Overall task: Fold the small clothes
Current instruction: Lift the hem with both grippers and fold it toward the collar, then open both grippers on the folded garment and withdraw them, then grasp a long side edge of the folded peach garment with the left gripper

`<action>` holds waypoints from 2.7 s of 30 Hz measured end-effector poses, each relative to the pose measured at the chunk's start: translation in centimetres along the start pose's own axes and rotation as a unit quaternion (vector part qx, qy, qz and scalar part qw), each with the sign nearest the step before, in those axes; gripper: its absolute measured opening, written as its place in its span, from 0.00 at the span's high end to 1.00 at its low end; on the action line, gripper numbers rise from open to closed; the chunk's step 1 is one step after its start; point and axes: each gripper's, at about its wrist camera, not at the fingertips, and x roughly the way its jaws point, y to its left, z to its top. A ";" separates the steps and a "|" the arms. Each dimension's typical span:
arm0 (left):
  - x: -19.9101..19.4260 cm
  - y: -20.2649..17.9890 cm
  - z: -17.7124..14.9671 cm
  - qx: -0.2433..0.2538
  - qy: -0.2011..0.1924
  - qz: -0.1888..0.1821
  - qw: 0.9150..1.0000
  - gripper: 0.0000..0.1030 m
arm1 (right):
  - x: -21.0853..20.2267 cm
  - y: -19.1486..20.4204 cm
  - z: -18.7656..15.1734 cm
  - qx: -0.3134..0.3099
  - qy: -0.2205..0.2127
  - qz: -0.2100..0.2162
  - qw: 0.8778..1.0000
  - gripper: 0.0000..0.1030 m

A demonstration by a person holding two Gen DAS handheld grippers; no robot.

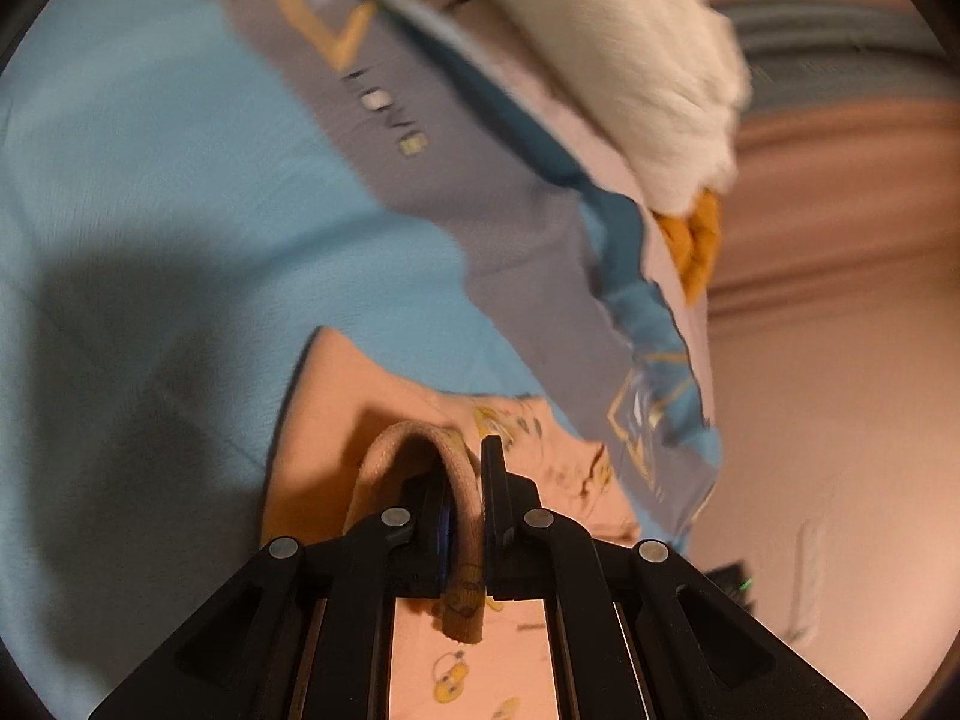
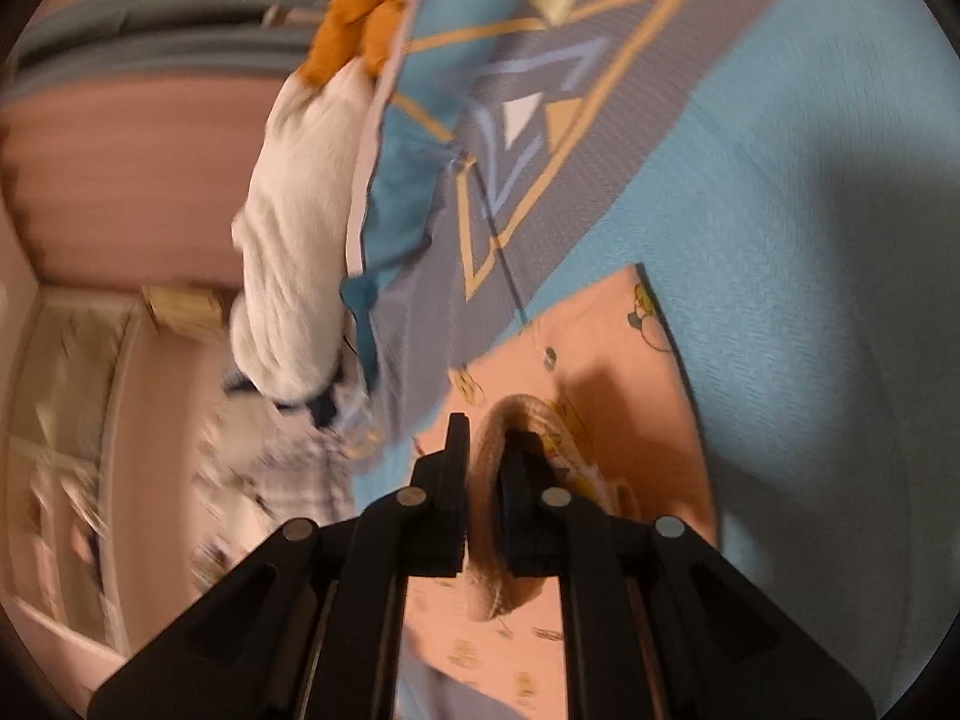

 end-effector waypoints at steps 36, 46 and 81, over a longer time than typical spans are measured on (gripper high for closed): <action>5.3 -8.2 -6.3 0.340 0.056 0.189 0.919 0.64 | 9.9 9.6 -7.5 -0.400 0.086 -0.230 0.883 0.89; 2.5 -8.9 -3.0 0.287 -0.027 0.179 0.941 0.64 | 8.8 11.8 -5.4 -0.370 0.016 -0.197 0.908 0.86; -2.8 -0.7 -6.3 0.183 0.019 0.060 0.981 0.34 | 1.2 7.8 -15.3 -0.399 0.065 -0.149 0.902 0.56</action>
